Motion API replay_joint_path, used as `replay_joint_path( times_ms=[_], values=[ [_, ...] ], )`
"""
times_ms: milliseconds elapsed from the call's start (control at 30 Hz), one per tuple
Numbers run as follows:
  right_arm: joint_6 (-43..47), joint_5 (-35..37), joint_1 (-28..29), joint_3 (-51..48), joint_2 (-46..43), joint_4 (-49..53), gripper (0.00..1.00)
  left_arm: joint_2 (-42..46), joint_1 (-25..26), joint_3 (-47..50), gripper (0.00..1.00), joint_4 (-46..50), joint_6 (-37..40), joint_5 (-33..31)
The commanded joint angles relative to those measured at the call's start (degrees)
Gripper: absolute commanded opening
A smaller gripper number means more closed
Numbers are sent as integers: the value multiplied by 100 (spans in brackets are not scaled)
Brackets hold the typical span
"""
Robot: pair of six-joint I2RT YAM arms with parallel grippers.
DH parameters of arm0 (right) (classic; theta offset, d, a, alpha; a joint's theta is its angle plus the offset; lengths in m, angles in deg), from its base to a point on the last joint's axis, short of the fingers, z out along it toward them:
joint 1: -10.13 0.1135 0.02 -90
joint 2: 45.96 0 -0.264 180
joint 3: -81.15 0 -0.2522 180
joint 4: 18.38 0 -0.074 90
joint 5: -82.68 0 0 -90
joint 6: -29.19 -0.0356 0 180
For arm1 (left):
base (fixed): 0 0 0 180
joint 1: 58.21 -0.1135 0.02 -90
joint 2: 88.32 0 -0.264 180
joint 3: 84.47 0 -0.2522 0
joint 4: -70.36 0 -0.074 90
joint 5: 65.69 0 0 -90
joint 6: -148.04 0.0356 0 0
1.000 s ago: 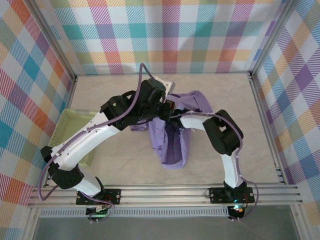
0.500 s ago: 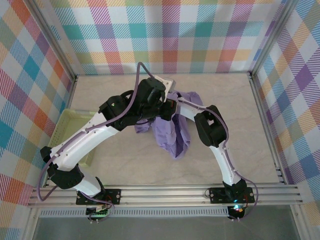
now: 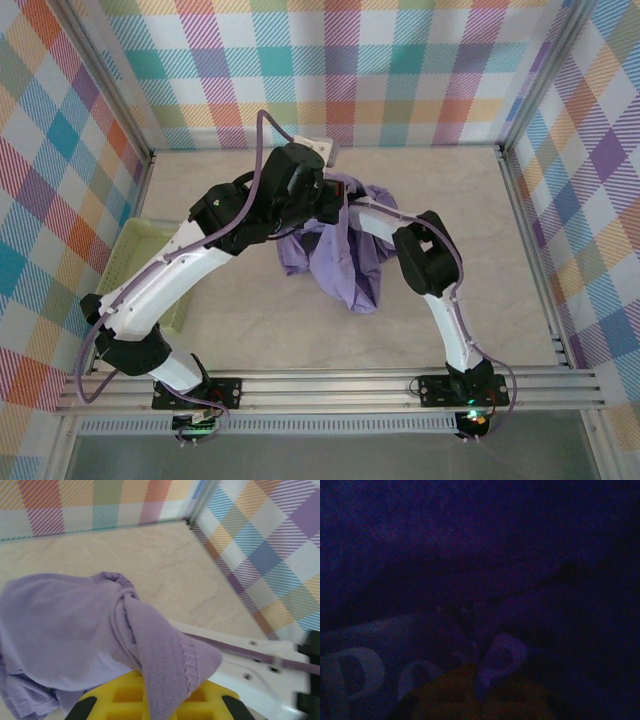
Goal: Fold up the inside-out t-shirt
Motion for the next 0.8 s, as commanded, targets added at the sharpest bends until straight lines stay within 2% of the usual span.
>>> replay_joint_path(
  times_ms=[0,133,400,600,767],
  values=[
    [413,-362,8,-926,-568,-531,0,-148,-328,-155,3,171,-157,-237],
    [1016,-1057,170,-1979,-1341,-1814,0,-347,-796,-269,3,235,-280,4],
    [1312,-1561,562,-4148,-3006,-3412,0,-1195,-2152,-758,2,664,-393,117],
    [1279,-1460,708,-5406,-4439,-3849,0,-1823,-2912,-547,0,878,-480,-177],
    [1366,-1633,709,-5959,-5575,-3885,0,-2430,-3064,-393,0,1041,-470,-251]
  ],
)
